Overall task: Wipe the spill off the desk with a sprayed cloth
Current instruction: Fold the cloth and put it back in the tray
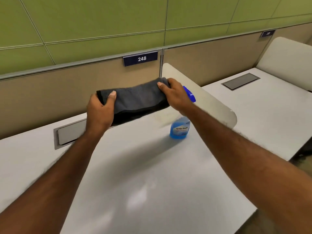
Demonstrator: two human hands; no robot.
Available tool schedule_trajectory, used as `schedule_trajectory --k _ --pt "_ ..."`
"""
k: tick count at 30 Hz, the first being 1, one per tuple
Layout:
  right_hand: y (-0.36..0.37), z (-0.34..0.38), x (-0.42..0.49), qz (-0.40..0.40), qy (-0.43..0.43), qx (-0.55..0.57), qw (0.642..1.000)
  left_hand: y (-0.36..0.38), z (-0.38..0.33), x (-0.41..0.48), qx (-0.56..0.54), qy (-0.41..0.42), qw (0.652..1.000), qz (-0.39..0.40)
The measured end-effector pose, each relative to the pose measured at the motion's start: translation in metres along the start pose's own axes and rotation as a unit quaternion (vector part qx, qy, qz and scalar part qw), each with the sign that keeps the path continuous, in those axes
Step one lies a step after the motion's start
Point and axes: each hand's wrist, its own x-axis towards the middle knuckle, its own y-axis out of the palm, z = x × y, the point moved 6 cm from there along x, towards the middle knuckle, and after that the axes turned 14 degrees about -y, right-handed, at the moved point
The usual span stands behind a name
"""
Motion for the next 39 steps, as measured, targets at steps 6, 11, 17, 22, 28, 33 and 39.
schedule_trajectory --k 6,11,17,22,28,33,39 --pt "-0.031 -0.016 0.084 0.075 0.013 -0.024 0.997 0.052 -0.029 0.044 -0.017 -0.018 1.0 -0.013" --pt "-0.057 -0.052 0.133 0.136 0.06 0.017 0.989 0.112 -0.04 0.078 0.006 -0.048 0.999 -0.002" --pt "-0.064 -0.135 0.156 0.16 0.121 -0.031 0.979 0.188 -0.016 0.099 0.038 -0.2 0.975 0.092" --pt "-0.056 -0.187 0.16 0.157 0.13 -0.148 0.968 0.219 0.022 0.105 0.057 -0.227 0.963 0.13" --pt "-0.041 -0.22 0.149 0.197 0.106 -0.294 0.929 0.24 0.063 0.107 0.115 -0.22 0.959 0.138" --pt "-0.034 -0.243 0.135 0.239 0.094 -0.325 0.91 0.252 0.079 0.103 0.121 -0.232 0.951 0.163" --pt "-0.03 -0.248 0.125 0.234 0.07 -0.323 0.914 0.26 0.084 0.098 0.106 -0.232 0.952 0.167"
